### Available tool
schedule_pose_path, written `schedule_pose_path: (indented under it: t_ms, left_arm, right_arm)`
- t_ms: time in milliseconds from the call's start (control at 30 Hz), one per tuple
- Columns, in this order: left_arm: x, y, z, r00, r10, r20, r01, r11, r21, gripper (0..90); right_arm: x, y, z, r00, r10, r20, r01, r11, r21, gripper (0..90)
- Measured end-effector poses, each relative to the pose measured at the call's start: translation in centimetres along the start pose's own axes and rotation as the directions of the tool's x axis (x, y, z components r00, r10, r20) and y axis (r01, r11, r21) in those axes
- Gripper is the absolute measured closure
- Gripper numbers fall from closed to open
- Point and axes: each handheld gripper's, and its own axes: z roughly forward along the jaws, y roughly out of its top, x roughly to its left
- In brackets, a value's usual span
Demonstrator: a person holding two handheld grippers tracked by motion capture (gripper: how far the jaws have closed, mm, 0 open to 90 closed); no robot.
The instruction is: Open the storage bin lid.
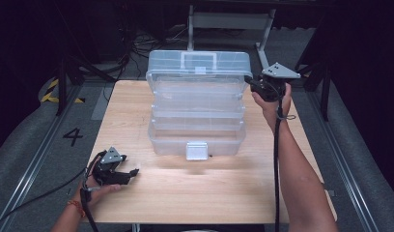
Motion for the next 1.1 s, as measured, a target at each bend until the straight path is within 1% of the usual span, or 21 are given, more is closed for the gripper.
schedule_pose_path:
  t_ms: [100,167,200,400,533,567,633,867,1100]
  left_arm:
    - [0.0,0.0,0.0,1.0,0.0,-0.002,0.0,1.0,0.0,24.2]
    - [0.0,0.0,0.0,1.0,0.001,-0.005,-0.001,1.0,0.0,24.2]
    - [0.0,0.0,0.0,1.0,0.001,-0.005,-0.001,1.0,0.0,24.2]
    - [0.0,0.0,0.0,1.0,0.0,-0.005,0.0,1.0,0.0,24.2]
    - [0.0,0.0,0.0,1.0,-0.001,-0.004,0.001,1.0,0.0,24.2]
    - [0.0,0.0,0.0,1.0,0.0,-0.004,0.0,1.0,0.001,24.0]
    - [0.0,0.0,0.0,1.0,0.001,-0.004,-0.001,1.0,0.001,23.9]
    - [0.0,0.0,0.0,1.0,0.002,-0.002,-0.002,1.0,0.001,23.7]
    - [0.0,0.0,0.0,1.0,0.004,-0.001,-0.004,1.0,0.001,23.5]
  right_arm:
    - [-0.3,0.1,0.2,0.9997,0.021,-0.009,-0.021,1.0,-0.005,75.1]
    - [-0.4,0.2,0.4,0.9997,0.021,-0.011,-0.021,1.0,-0.008,75.3]
    - [-0.4,0.2,0.4,0.9993,0.034,-0.014,-0.034,0.999,-0.009,75.5]
    - [-0.8,0.5,0.9,0.999,0.042,-0.017,-0.042,0.999,-0.004,75.7]
    - [-1.1,0.6,1.3,0.9982,0.057,-0.021,-0.057,0.998,-0.006,76.0]
    - [-1.1,0.6,1.4,0.9984,0.053,-0.02,-0.053,0.999,-0.007,76.1]
    - [-1.2,0.7,1.5,0.9976,0.065,-0.023,-0.065,0.998,-0.008,76.3]
    - [-1.6,1.0,2.2,0.9971,0.074,-0.018,-0.074,0.997,-0.001,76.8]
    - [-2.1,1.2,3.0,0.9943,0.104,-0.022,-0.104,0.995,-0.002,77.5]
